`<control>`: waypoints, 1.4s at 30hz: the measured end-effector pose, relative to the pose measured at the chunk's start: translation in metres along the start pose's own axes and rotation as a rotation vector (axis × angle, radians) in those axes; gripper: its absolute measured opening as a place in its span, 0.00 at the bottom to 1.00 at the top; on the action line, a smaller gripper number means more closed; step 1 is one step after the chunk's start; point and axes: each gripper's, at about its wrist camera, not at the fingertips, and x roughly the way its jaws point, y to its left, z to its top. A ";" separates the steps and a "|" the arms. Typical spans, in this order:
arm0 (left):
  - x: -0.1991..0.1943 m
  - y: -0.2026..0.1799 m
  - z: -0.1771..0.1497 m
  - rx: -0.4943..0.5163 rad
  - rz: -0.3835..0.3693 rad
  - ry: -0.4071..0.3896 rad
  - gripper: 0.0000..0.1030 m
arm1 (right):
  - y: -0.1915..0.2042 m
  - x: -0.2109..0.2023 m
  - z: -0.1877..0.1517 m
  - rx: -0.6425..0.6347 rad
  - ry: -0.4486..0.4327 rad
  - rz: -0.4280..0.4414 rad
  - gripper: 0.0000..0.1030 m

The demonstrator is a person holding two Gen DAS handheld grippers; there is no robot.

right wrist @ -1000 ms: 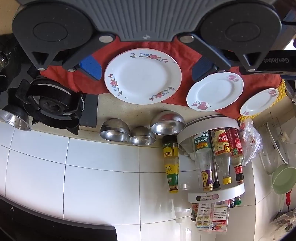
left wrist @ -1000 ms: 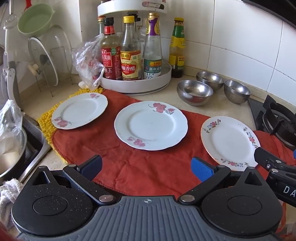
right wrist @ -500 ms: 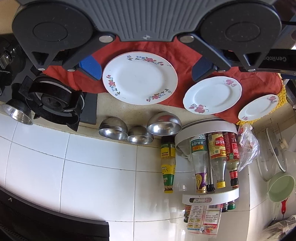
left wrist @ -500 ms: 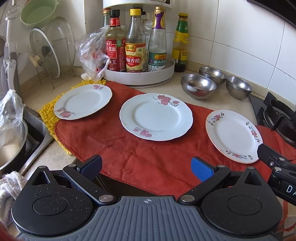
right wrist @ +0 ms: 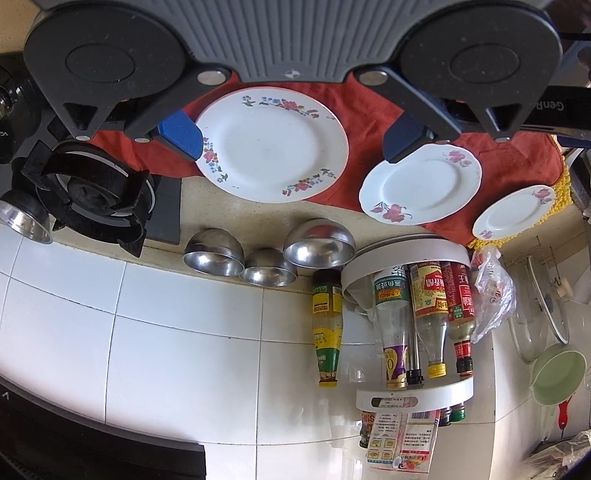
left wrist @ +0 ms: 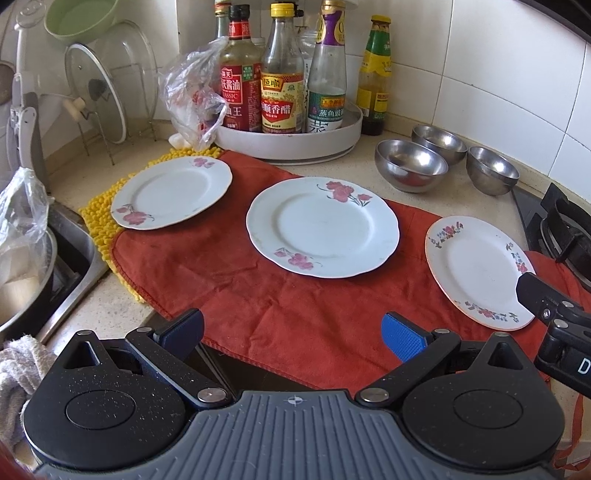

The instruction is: Organize plates and bowls

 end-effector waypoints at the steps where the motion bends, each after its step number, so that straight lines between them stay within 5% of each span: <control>1: 0.001 0.000 0.001 0.001 0.000 0.001 1.00 | -0.001 0.001 0.000 0.000 0.000 0.000 1.00; 42: 0.018 -0.007 0.019 -0.015 -0.048 0.017 1.00 | -0.007 0.024 0.009 0.008 0.035 0.002 1.00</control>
